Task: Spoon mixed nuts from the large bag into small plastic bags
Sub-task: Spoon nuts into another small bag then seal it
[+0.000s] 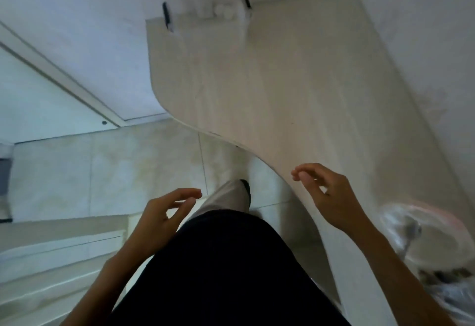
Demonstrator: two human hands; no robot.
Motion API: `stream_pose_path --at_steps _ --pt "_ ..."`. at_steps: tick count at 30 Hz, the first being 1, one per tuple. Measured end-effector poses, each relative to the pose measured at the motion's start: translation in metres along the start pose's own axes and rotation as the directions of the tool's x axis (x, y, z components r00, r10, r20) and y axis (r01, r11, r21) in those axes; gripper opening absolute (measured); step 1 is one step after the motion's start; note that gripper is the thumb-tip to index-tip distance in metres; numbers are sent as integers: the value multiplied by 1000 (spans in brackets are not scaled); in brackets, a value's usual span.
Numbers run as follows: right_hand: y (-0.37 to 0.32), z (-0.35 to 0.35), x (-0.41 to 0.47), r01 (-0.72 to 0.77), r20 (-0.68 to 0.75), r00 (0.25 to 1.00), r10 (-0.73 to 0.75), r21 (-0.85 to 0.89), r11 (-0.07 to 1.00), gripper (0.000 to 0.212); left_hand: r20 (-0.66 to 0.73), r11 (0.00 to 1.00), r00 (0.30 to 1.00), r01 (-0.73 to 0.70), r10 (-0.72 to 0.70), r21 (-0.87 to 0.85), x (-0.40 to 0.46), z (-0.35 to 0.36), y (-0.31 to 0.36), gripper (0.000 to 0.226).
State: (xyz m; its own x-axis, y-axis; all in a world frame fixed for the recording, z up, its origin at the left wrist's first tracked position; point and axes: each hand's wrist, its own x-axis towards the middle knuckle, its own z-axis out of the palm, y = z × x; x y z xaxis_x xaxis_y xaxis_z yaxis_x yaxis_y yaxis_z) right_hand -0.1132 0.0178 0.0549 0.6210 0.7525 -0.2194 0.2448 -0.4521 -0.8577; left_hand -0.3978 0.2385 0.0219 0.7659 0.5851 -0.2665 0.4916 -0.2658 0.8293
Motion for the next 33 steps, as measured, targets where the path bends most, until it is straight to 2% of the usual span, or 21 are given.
stream_pose_path --at_steps 5,9,14,21,22,24,29,33 --pt "-49 36 59 173 126 976 -175 28 984 15 -175 988 979 86 -108 -126 -20 -7 -15 24" --pt "-75 80 84 197 168 963 -213 107 975 15 -294 970 941 104 -167 -219 -20 -17 -24 21" --pt "-87 114 109 266 261 929 -263 25 964 16 -359 949 911 90 -201 -302 14 -45 -40 21" --pt "-113 147 171 237 194 954 -227 -26 971 14 -360 958 917 71 -172 -278 80 -126 -72 20" --pt "-126 179 204 211 180 962 -204 -21 977 13 -352 955 919 77 -180 -288 96 -167 -95 20" --pt "-143 193 222 211 159 967 -201 -46 976 13 -357 960 919 70 -168 -273 106 -194 -107 21" --pt "-191 257 278 160 119 981 -153 -52 986 13 -227 943 953 128 -203 -308 131 -304 -151 28" --pt "-217 286 307 103 105 990 -97 -52 993 13 -199 937 954 153 -222 -313 157 -360 -170 29"
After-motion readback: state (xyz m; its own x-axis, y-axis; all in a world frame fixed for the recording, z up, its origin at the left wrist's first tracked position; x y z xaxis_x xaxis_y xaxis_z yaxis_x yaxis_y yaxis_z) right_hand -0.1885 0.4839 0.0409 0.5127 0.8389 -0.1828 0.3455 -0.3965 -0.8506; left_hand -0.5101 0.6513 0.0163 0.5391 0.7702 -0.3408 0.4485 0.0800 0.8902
